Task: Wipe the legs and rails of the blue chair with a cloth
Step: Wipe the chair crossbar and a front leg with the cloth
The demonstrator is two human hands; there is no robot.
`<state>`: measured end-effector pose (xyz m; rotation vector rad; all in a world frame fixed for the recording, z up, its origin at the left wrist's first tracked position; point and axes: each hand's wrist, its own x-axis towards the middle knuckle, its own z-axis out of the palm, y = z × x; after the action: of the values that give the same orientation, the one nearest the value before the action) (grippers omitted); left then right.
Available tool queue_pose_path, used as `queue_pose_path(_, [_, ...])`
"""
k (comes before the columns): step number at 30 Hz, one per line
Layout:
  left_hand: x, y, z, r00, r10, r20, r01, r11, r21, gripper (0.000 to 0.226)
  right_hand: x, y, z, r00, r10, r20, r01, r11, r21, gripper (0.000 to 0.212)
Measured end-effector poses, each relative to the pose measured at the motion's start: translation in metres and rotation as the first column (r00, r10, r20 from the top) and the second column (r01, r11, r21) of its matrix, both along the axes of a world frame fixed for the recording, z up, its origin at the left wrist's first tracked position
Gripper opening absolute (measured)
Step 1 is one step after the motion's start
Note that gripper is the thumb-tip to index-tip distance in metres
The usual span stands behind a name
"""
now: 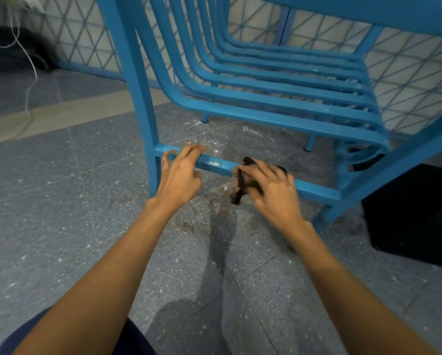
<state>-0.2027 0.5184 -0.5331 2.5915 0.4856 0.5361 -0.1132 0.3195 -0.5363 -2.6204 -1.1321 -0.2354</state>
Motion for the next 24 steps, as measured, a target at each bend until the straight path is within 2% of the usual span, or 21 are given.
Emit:
queue_pose_path(3, [-0.003, 0.005, -0.002, 1.0, 0.005, 0.013, -0.005, 1.0, -0.006, 0.063, 0.01, -0.027, 0.004, 0.998, -0.046, -0.035, 0.049, 0.996, 0.068, 0.045])
queue_pose_path(7, [-0.006, 0.01, -0.004, 0.998, 0.019, 0.059, -0.016, 0.999, -0.05, 0.062, 0.009, 0.005, 0.015, 0.977, -0.18, -0.115, 0.176, 0.983, -0.043, 0.039])
queue_pose_path(11, [-0.002, 0.005, -0.001, 0.986, 0.0, 0.169, 0.021, 0.992, -0.121, 0.057, -0.005, 0.058, 0.014, 0.99, -0.091, -0.112, 0.072, 0.984, -0.165, 0.047])
queue_pose_path(13, [0.002, -0.009, 0.005, 0.982, -0.015, 0.191, 0.04, 0.991, -0.126, 0.05, -0.005, 0.069, 0.017, 0.978, -0.07, -0.197, 0.036, 0.985, -0.17, 0.052])
queue_pose_path(15, [0.005, -0.026, 0.007, 0.982, -0.097, 0.159, 0.106, 0.993, -0.045, 0.041, 0.002, 0.064, 0.026, 0.896, -0.029, -0.443, 0.053, 0.998, 0.043, 0.051])
queue_pose_path(17, [0.007, -0.045, 0.001, 0.98, -0.19, 0.054, 0.183, 0.977, 0.107, 0.039, 0.009, 0.047, 0.037, 0.771, 0.078, -0.632, 0.172, 0.93, 0.325, 0.046])
queue_pose_path(19, [0.014, -0.059, -0.007, 0.981, -0.188, -0.052, 0.195, 0.961, 0.198, 0.055, 0.016, 0.029, 0.045, 0.771, 0.089, -0.631, 0.248, 0.871, 0.425, 0.044])
queue_pose_path(22, [0.038, -0.07, -0.009, 0.978, -0.1, -0.182, 0.143, 0.96, 0.242, 0.081, 0.025, 0.009, 0.045, 0.812, 0.014, -0.584, 0.297, 0.851, 0.433, 0.04])
queue_pose_path(24, [0.05, -0.077, -0.009, 0.971, -0.043, -0.235, 0.108, 0.957, 0.271, 0.085, 0.031, 0.001, 0.04, 0.83, -0.041, -0.556, 0.313, 0.86, 0.403, 0.036])
